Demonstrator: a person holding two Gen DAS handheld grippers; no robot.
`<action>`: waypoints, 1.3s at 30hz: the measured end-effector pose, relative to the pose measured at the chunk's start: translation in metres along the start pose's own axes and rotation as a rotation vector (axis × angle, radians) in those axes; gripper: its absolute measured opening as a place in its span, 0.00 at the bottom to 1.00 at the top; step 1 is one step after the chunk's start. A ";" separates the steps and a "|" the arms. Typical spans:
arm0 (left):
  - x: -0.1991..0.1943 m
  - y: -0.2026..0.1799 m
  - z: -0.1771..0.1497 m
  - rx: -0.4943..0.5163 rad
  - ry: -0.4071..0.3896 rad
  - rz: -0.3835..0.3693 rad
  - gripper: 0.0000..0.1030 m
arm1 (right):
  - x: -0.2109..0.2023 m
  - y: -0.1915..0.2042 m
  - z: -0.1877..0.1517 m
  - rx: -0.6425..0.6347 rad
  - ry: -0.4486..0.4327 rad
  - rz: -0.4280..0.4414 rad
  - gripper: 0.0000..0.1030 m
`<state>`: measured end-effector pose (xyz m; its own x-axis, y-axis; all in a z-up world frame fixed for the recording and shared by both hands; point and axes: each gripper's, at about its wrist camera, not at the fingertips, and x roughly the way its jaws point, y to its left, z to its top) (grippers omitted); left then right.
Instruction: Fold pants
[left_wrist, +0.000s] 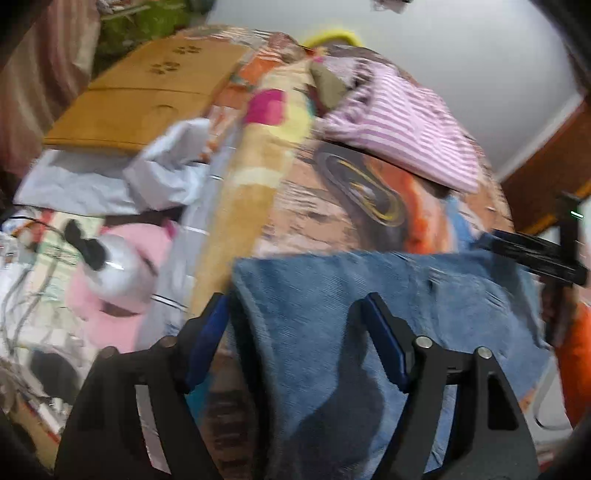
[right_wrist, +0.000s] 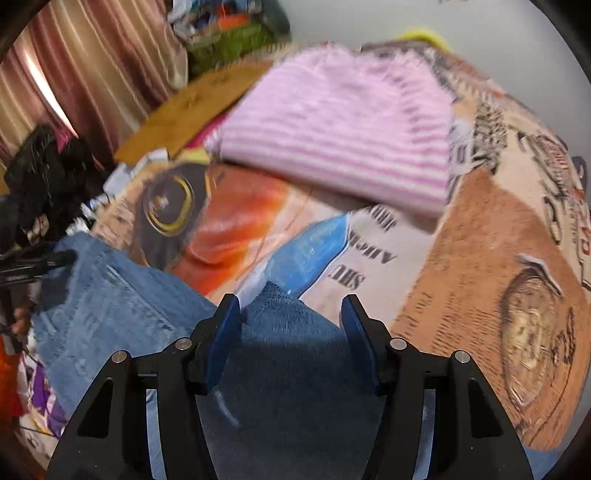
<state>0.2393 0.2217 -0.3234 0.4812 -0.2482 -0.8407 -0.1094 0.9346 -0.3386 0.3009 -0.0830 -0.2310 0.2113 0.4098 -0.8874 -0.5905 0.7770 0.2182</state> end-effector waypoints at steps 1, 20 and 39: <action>0.002 -0.006 -0.003 0.022 0.011 -0.018 0.59 | 0.003 0.000 -0.001 -0.005 0.018 0.013 0.52; -0.020 -0.053 0.010 0.235 -0.186 0.215 0.17 | -0.022 0.005 0.010 -0.052 -0.174 -0.091 0.04; -0.075 -0.013 -0.002 0.107 -0.205 0.270 0.57 | -0.097 -0.014 -0.024 0.078 -0.230 -0.116 0.35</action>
<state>0.2031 0.2278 -0.2562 0.6133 0.0574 -0.7877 -0.1696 0.9837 -0.0604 0.2702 -0.1453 -0.1574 0.4512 0.4065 -0.7945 -0.4919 0.8561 0.1587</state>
